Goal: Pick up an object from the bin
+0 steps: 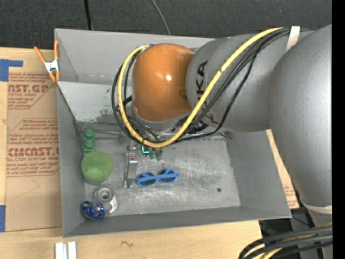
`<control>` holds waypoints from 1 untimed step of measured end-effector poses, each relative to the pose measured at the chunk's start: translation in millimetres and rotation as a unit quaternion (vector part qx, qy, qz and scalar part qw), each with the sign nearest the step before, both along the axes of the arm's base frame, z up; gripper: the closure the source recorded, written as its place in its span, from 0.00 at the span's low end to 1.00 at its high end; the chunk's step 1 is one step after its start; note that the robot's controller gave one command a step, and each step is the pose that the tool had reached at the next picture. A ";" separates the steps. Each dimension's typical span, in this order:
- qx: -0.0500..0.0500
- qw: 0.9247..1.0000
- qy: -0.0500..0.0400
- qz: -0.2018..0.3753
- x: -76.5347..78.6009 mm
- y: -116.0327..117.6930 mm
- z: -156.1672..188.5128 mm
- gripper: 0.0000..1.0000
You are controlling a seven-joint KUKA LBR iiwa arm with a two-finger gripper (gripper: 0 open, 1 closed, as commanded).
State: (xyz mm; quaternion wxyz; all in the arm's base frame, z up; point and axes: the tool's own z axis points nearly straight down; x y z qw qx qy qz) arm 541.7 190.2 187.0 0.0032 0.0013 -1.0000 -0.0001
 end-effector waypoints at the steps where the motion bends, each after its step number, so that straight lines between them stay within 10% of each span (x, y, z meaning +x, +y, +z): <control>1: 0.001 0.997 -0.006 -0.071 -35.4 -44.2 -118.4 0.00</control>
Offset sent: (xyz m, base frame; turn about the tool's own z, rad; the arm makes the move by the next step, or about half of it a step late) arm -0.0360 -0.0447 -0.1170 0.1402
